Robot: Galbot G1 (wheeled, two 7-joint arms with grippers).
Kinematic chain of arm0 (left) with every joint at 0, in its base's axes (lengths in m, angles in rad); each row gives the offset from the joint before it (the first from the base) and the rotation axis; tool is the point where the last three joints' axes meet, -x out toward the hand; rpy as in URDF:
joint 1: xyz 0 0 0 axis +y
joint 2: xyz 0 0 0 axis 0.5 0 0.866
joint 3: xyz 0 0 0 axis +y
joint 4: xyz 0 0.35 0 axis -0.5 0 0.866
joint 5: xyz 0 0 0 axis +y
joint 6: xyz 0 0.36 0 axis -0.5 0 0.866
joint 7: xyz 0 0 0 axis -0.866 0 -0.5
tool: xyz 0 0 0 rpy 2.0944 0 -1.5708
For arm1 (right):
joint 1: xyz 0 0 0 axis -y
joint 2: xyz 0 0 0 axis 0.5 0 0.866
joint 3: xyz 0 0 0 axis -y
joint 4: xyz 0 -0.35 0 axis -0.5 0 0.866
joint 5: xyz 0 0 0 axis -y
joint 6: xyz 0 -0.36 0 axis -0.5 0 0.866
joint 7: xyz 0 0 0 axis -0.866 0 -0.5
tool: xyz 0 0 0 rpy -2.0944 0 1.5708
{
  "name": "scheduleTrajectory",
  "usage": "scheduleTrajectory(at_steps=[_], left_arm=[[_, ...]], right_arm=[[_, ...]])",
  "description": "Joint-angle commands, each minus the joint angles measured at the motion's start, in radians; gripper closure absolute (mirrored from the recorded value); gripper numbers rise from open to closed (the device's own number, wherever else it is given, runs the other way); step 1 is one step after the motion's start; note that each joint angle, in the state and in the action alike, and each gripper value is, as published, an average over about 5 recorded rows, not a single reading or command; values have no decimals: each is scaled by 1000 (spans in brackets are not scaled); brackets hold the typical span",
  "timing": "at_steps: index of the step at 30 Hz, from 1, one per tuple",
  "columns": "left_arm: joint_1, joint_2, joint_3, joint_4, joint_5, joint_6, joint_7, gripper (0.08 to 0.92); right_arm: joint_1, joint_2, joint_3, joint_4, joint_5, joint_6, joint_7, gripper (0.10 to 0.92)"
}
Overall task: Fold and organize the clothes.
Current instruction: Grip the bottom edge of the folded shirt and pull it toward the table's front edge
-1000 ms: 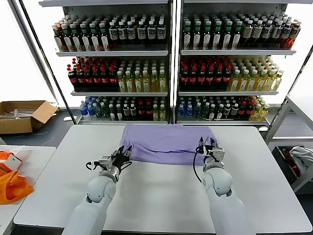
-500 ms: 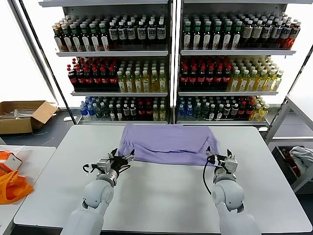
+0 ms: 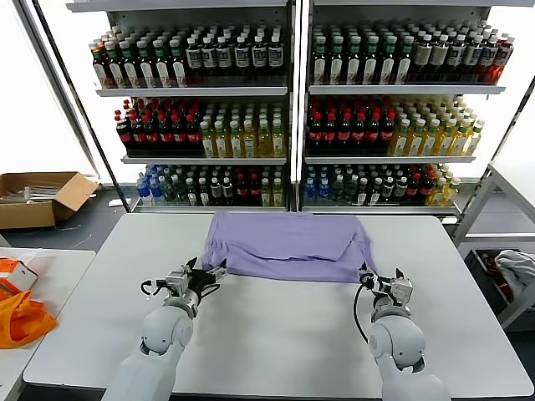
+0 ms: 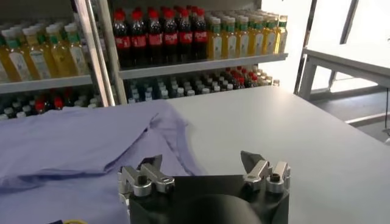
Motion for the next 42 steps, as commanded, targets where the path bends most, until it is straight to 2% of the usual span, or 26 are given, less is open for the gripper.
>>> scheduleTrajectory(at_steps=[1,5,12,15,28,37,42], left_arm=[[-5,1,-3,22,7,10,-6,177],[-1,4,-3,28,14,12,-5,177],[18,12,13,31,33,21,0,190],[24,11,23,32,43,26,3,246],[39,17,18,10,43,11,6,625],[101,40,5,-98,48,-8,2,874],[173,63,4,-217,48,-5,-11,914]], right_arm=[[-2,-4,-3,-17,5,-15,6,203],[2,-3,-8,-31,10,-18,5,243],[-12,2,-10,-44,26,-25,3,439],[-25,5,-12,-43,27,-26,2,526],[-59,-11,-6,19,17,-20,-5,889],[-104,-11,-11,100,15,-21,-3,910],[-163,-5,-3,193,14,-24,14,910]])
